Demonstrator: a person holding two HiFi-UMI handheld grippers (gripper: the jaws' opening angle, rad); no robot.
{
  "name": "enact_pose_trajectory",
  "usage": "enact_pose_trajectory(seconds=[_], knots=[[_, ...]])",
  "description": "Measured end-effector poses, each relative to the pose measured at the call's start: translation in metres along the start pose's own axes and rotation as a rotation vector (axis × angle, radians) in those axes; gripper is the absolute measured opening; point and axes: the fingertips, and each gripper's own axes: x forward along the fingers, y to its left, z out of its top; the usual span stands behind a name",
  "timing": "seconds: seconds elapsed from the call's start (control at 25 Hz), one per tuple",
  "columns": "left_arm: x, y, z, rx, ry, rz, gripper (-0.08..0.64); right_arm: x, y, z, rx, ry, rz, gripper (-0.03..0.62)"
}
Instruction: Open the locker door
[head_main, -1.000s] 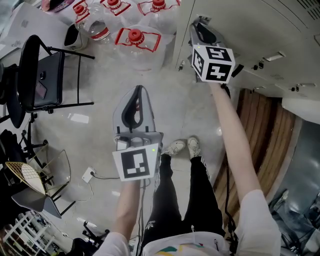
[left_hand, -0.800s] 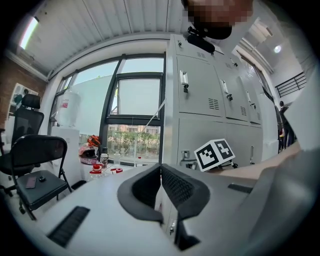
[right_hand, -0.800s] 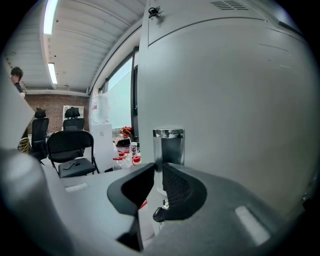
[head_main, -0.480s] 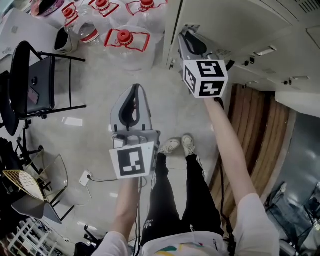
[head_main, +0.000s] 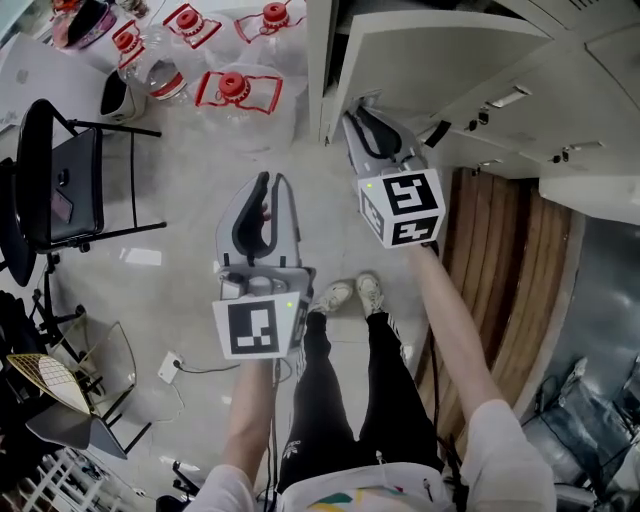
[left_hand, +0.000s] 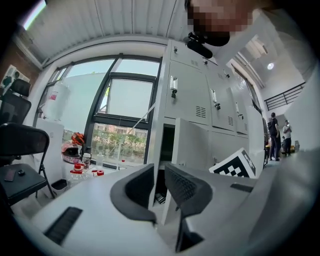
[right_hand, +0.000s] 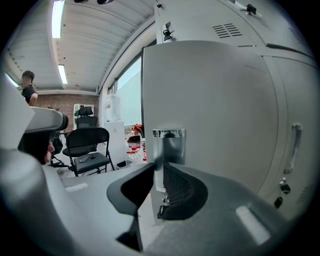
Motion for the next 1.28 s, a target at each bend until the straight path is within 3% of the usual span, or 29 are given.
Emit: enact_pose_trajectory(seconds=[0.08, 0.52, 0.92, 1.04, 1.28], knots=[[0.002, -0.011, -0.002, 0.001, 0.005, -0.045, 0.098, -0.012, 0.003, -0.004, 0.008, 0.0, 0.002, 0.051], [0.025, -0.061, -0.026, -0.048, 0.093, -0.191, 0.129, -0.061, 0.005, -0.021, -0.011, 0.017, 0.051, 0.051], [0.055, -0.111, -0.024, -0.055, 0.125, -0.431, 0.135, -0.084, 0.002, -0.026, -0.01, 0.021, 0.078, 0.049], [0.057, -0.118, -0.021, -0.054, 0.133, -0.448, 0.135, -0.092, 0.009, -0.022, -0.005, 0.002, 0.098, 0.003], [0.057, -0.129, -0.021, -0.045, 0.146, -0.465, 0.127, -0.105, 0.018, -0.019, -0.042, -0.011, 0.13, 0.003]])
